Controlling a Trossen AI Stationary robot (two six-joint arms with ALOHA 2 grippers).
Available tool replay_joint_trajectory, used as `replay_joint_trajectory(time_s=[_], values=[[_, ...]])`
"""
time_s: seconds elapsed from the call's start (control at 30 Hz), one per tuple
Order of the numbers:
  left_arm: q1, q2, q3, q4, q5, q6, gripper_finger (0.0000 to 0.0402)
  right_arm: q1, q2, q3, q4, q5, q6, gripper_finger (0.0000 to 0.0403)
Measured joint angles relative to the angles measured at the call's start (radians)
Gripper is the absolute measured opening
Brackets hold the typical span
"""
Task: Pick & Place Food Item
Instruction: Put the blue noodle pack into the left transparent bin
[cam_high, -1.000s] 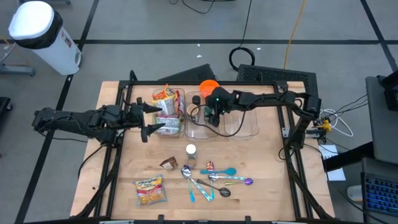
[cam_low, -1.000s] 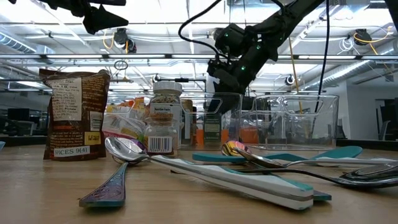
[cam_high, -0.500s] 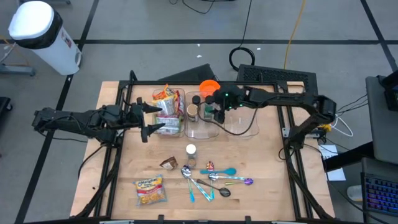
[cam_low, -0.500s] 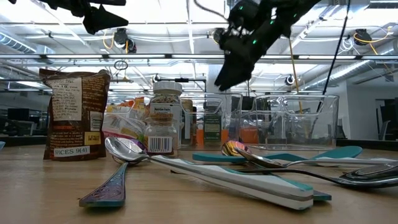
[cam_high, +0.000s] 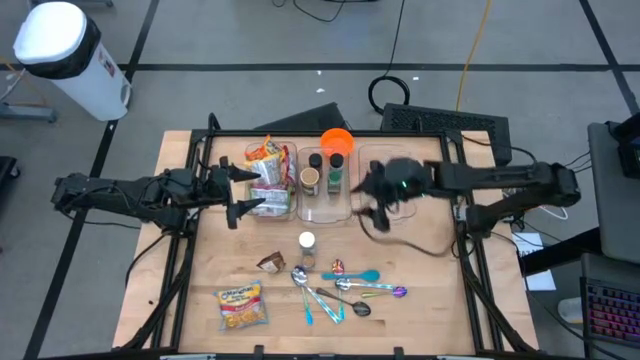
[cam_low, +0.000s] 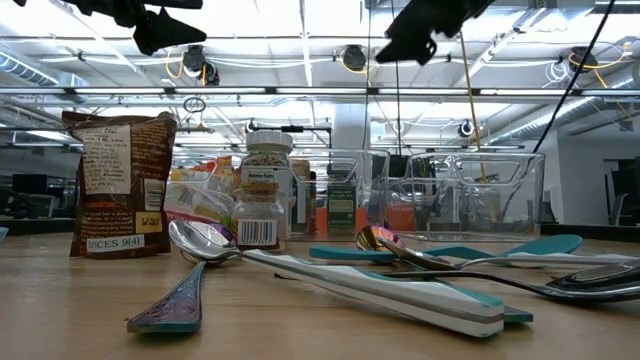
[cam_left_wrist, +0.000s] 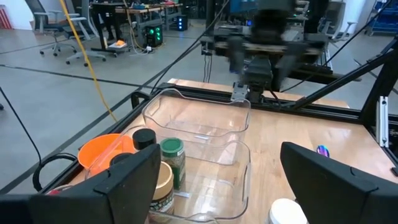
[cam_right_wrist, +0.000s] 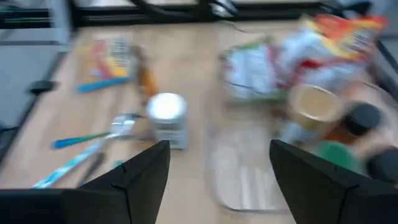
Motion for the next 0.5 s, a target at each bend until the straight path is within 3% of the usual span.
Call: replay_joint_trajectory(time_s=[0.27, 0.5], values=[[0.0, 0.0, 0.0, 0.001, 0.0, -0.01, 0.0334, 0.201, -0.054, -0.229, 0.332, 0.001, -0.03, 0.0265], [0.0, 0.004, 0.0, 0.002, 0.04, -0.03, 0.034, 0.255, -0.057, -0.374, 0.582, 0.003, -0.03, 0.0265]])
